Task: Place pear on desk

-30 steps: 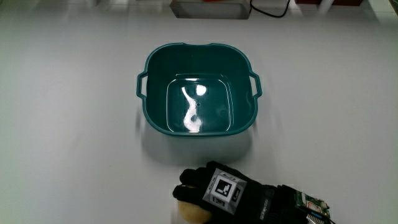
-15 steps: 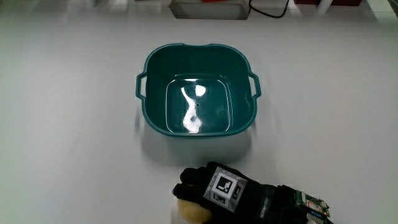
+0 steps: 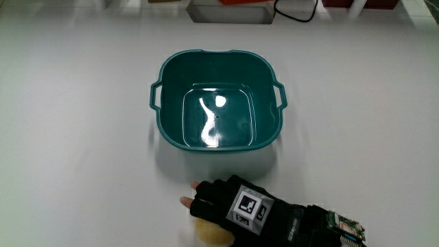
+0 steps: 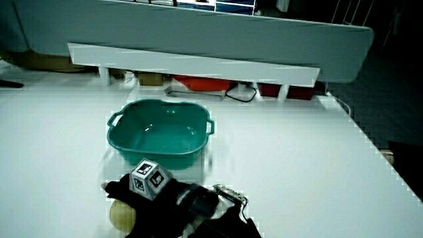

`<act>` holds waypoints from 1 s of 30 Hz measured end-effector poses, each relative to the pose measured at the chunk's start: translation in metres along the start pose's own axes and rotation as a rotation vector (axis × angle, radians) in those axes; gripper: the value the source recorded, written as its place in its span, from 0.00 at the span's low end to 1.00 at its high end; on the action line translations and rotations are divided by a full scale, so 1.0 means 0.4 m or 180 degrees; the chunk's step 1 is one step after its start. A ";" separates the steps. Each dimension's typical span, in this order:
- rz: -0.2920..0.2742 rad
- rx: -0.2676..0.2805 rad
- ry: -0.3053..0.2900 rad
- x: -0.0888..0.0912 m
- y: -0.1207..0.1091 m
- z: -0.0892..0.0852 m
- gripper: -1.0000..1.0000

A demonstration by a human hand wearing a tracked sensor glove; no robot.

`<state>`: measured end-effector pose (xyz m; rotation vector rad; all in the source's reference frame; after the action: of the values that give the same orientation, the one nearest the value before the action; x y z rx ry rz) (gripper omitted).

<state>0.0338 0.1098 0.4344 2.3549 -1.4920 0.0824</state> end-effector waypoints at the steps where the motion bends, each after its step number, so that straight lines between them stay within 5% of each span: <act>1: -0.0003 0.0003 0.0129 0.001 -0.001 0.002 0.09; 6: -0.0038 0.0114 0.0429 0.016 -0.013 0.026 0.00; 8: -0.0063 0.0097 0.0871 0.027 -0.024 0.046 0.00; 10: -0.0107 0.0081 0.1100 0.045 -0.033 0.064 0.00; 11: -0.0162 0.0060 0.0972 0.056 -0.037 0.065 0.00; 19: -0.0550 -0.0084 0.1055 0.139 -0.096 0.108 0.00; 22: -0.0795 -0.0432 0.0678 0.167 -0.132 0.103 0.00; 30: -0.1194 -0.0147 0.0635 0.216 -0.270 0.009 0.00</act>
<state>0.1675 0.0752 0.4229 2.4625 -0.9354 0.1798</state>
